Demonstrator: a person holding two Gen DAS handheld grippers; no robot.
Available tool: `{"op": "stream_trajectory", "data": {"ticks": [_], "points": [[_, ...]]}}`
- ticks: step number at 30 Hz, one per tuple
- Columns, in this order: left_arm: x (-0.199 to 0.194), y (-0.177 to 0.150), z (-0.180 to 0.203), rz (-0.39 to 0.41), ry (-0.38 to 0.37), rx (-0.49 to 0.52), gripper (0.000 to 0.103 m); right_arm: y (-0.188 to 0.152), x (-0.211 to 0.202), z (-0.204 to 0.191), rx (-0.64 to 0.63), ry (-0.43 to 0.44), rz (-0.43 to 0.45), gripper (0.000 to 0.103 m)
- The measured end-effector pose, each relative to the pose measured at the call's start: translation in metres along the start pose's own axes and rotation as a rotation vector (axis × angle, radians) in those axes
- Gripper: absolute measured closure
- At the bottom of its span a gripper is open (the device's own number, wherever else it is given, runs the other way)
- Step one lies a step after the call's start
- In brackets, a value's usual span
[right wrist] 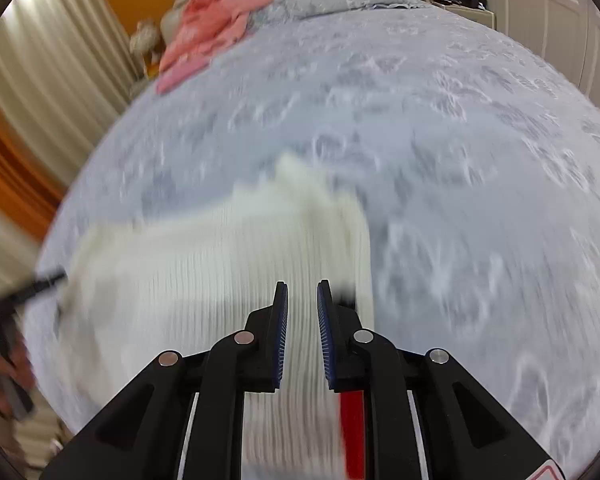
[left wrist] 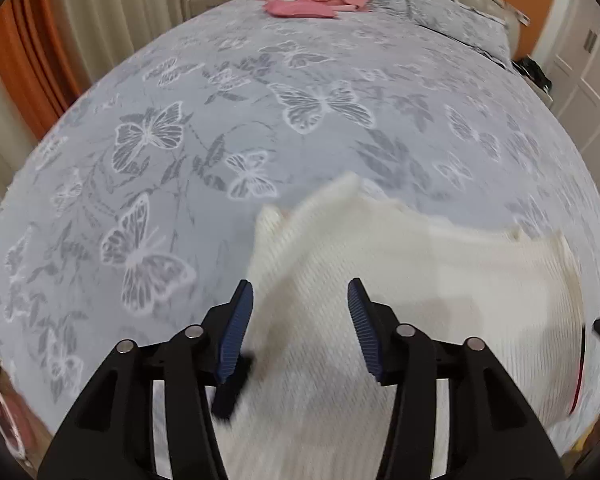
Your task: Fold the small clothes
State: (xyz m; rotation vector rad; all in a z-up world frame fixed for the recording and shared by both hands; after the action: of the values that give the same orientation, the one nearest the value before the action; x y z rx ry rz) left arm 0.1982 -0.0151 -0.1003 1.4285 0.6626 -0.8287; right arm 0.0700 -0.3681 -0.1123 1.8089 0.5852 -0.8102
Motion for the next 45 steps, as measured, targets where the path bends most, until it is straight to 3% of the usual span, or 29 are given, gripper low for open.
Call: {"op": "stream_trajectory", "data": {"ticks": [2,3,5,11,16,20,23,24,25,26,27,29,31,33,37,39,41,42,45], "points": [[-0.01,-0.009,0.007,0.003,0.029,0.036,0.043,-0.029,-0.002,0.0,-0.01,-0.028,-0.039,0.08],[-0.015,-0.015,0.012,0.006,0.046,0.052,0.042,-0.038,-0.003,0.002,0.004,-0.029,-0.05,0.071],[-0.022,-0.027,0.019,-0.002,0.05,0.067,0.04,-0.053,-0.008,0.006,0.038,-0.021,-0.055,0.065],[-0.03,-0.05,0.022,-0.043,0.043,0.059,0.038,-0.061,-0.022,0.012,0.063,-0.036,-0.042,0.049],[-0.035,-0.073,-0.007,-0.081,0.034,-0.051,0.02,-0.064,-0.024,0.019,0.089,-0.037,-0.05,0.041],[-0.026,-0.107,-0.036,-0.16,-0.027,-0.183,0.02,-0.084,-0.007,0.022,0.159,0.05,-0.155,0.041],[-0.013,-0.13,-0.05,-0.227,-0.044,-0.273,0.022,-0.087,-0.001,0.024,0.211,0.093,-0.18,0.041],[-0.009,-0.134,-0.049,-0.251,-0.097,-0.32,0.026,-0.087,0.001,0.023,0.234,0.121,-0.183,0.066],[-0.007,-0.135,-0.048,-0.262,-0.127,-0.34,0.043,-0.088,0.003,0.023,0.248,0.132,-0.194,0.09],[-0.006,-0.136,-0.048,-0.273,-0.13,-0.343,0.068,-0.087,0.003,0.023,0.275,0.142,-0.211,0.094],[-0.006,-0.136,-0.045,-0.285,-0.142,-0.334,0.079,-0.082,-0.002,0.023,0.281,0.145,-0.193,0.095],[-0.015,-0.132,-0.041,-0.284,-0.179,-0.34,0.086,-0.068,-0.02,0.02,0.242,0.133,-0.147,0.096],[-0.036,-0.121,-0.043,-0.25,-0.183,-0.302,0.087,-0.054,-0.051,0.026,0.23,0.129,-0.091,0.096],[-0.05,-0.116,-0.048,-0.232,-0.175,-0.272,0.087,-0.058,-0.064,0.043,0.219,0.102,-0.094,0.096],[-0.031,-0.151,-0.06,-0.338,-0.128,-0.261,0.086,-0.11,-0.029,0.076,0.206,0.036,-0.225,0.096],[-0.017,-0.169,-0.06,-0.368,-0.112,-0.263,0.085,-0.121,-0.022,0.073,0.198,0.057,-0.225,0.094],[-0.027,-0.162,-0.059,-0.323,-0.097,-0.237,0.074,-0.112,-0.032,0.07,0.206,0.079,-0.203,0.086],[-0.034,-0.159,-0.06,-0.312,-0.076,-0.211,0.069,-0.107,-0.038,0.07,0.198,0.067,-0.19,0.077],[-0.059,-0.129,-0.059,-0.224,-0.044,-0.119,0.052,-0.079,-0.057,0.067,0.104,0.01,-0.135,0.066]]}}
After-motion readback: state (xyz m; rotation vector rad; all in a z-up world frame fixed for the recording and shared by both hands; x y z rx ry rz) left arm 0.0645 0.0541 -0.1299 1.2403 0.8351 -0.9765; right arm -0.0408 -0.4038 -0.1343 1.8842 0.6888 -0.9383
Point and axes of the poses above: each gripper's, at about its wrist camera, not at the fingertips, and x roughly the way its jaws point, z to its right, y to its top, the point moved 10 cm from there along x, roughly the way its jaws point, and after that the axes turned 6 degrees about z, right-handed, at the moved point
